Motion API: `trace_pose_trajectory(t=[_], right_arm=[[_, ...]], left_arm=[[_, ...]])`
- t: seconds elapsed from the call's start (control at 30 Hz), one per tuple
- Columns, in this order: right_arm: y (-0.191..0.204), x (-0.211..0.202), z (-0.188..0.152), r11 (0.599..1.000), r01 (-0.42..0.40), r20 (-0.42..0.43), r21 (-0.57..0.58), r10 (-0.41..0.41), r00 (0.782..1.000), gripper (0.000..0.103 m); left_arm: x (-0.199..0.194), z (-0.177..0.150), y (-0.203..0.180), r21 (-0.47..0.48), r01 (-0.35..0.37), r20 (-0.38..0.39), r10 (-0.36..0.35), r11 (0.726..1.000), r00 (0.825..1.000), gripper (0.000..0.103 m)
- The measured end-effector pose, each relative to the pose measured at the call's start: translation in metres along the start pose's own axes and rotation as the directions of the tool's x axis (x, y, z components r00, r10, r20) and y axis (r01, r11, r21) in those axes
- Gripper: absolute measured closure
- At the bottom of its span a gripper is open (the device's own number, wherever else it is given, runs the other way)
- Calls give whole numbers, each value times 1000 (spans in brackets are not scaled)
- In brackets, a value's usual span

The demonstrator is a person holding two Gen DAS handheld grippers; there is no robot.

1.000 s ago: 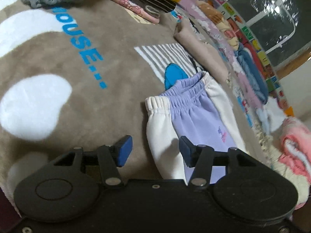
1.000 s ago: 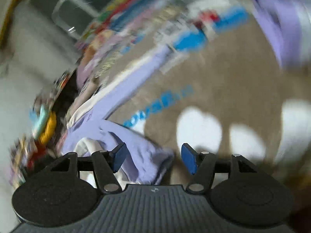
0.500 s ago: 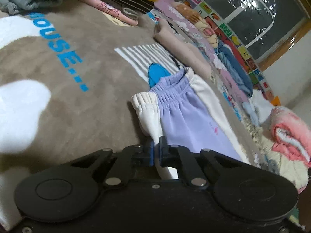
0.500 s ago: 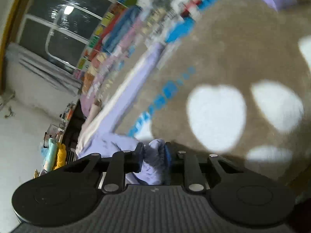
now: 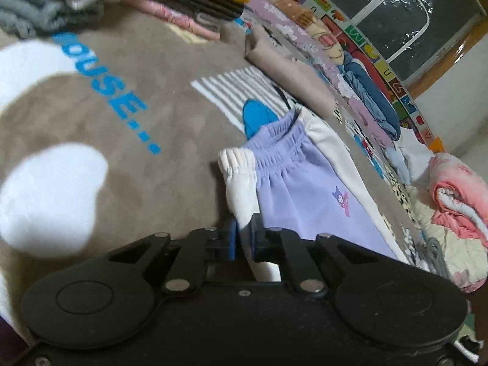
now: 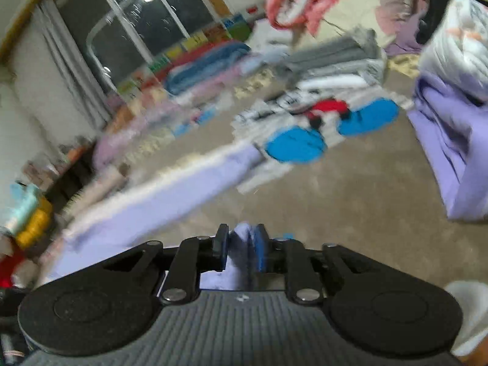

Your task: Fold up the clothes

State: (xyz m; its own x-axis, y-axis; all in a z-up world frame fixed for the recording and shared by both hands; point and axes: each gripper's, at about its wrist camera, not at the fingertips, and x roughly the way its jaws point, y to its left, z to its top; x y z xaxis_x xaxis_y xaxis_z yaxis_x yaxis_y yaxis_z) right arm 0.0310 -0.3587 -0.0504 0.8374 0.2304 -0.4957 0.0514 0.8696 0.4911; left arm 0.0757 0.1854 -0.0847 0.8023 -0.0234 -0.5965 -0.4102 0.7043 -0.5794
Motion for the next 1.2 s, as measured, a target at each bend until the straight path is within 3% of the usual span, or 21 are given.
trace_pose_trajectory(t=[0.07, 0.13, 0.17, 0.43, 0.47, 0.5, 0.57, 0.7, 0.87, 0.93, 1.0, 1.2], right_arm=[[-1, -2, -11, 1000, 14, 22, 13, -15, 1000, 69], [0, -5, -24, 999, 34, 27, 19, -35, 999, 50], [-2, -6, -29, 999, 39, 22, 31, -39, 999, 50], [-18, -16, -72, 949, -12, -35, 314, 24, 999, 50], [-17, -15, -76, 942, -18, -35, 334, 31, 999, 50], [-15, -13, -78, 939, -33, -35, 342, 48, 998, 52], [-9, -5, -80, 946, -46, -59, 322, 68, 996, 79], [-10, -16, -76, 939, -53, -30, 340, 67, 997, 86], [-27, -21, -77, 944, 14, -112, 329, 24, 993, 87], [-22, -24, -75, 951, 17, -91, 308, 12, 996, 85], [-18, -27, -72, 958, 20, -67, 286, -1, 998, 79], [-4, -37, -64, 975, 35, 6, 221, -37, 999, 73]], left_arm=[[0, 1, 2, -3, -12, 12, 12, 1000, 1000, 87], [0, 2, 4, -15, -17, 15, 17, 1000, 1000, 85], [1, 3, 5, -19, -18, 16, 19, 1000, 1000, 85], [4, -2, 0, 0, 2, 0, -2, 1000, 1000, 85], [4, -3, -1, 9, 2, -1, -2, 1000, 1000, 87], [5, -5, -2, 18, 1, -2, -1, 1000, 1000, 100], [2, -6, -4, 21, -6, 15, 6, 1000, 1000, 101], [-15, -5, -5, 10, 2, 58, -3, 1000, 998, 101], [-9, -2, 1, 2, -36, 23, 36, 999, 999, 97], [-7, 0, 4, -4, -54, 16, 54, 999, 998, 81], [-7, 2, 7, -13, -57, 23, 57, 998, 998, 75], [-4, 6, 16, -71, -11, 44, 14, 997, 999, 75]])
